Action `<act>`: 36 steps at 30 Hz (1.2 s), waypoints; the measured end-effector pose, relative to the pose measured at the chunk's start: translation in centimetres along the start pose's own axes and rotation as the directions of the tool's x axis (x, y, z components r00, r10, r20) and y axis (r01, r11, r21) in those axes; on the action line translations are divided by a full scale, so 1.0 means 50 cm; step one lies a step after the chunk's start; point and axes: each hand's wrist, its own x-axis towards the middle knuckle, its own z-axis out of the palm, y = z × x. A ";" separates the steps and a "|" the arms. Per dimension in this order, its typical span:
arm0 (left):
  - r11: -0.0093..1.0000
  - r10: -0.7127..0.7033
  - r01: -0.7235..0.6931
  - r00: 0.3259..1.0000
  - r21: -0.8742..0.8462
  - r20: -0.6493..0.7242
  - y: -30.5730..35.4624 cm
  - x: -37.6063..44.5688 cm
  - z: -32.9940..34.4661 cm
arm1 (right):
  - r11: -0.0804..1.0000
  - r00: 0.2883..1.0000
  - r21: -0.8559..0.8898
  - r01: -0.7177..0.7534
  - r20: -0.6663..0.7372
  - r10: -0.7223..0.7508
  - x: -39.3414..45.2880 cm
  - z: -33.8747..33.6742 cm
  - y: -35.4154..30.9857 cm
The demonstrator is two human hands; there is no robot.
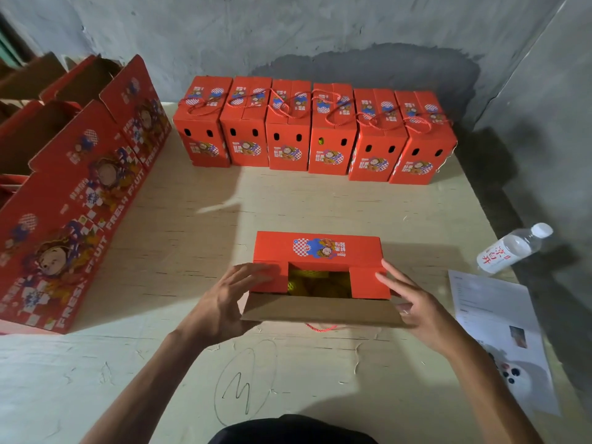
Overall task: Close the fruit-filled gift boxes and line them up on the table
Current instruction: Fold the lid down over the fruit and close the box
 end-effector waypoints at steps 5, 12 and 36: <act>0.940 -0.340 0.324 0.897 -0.105 -0.281 0.035 0.014 0.019 | 0.988 0.939 0.109 -0.108 -0.316 0.137 0.008 0.020 -0.045; 0.897 -0.073 0.243 0.906 0.370 -0.417 0.032 0.071 0.066 | 0.904 0.764 -0.426 0.022 -0.576 -0.290 0.072 0.051 -0.039; 0.927 -0.045 0.229 0.853 0.296 -0.520 0.020 0.111 0.139 | 0.760 0.612 -0.644 0.092 -0.565 -0.553 0.157 0.134 -0.034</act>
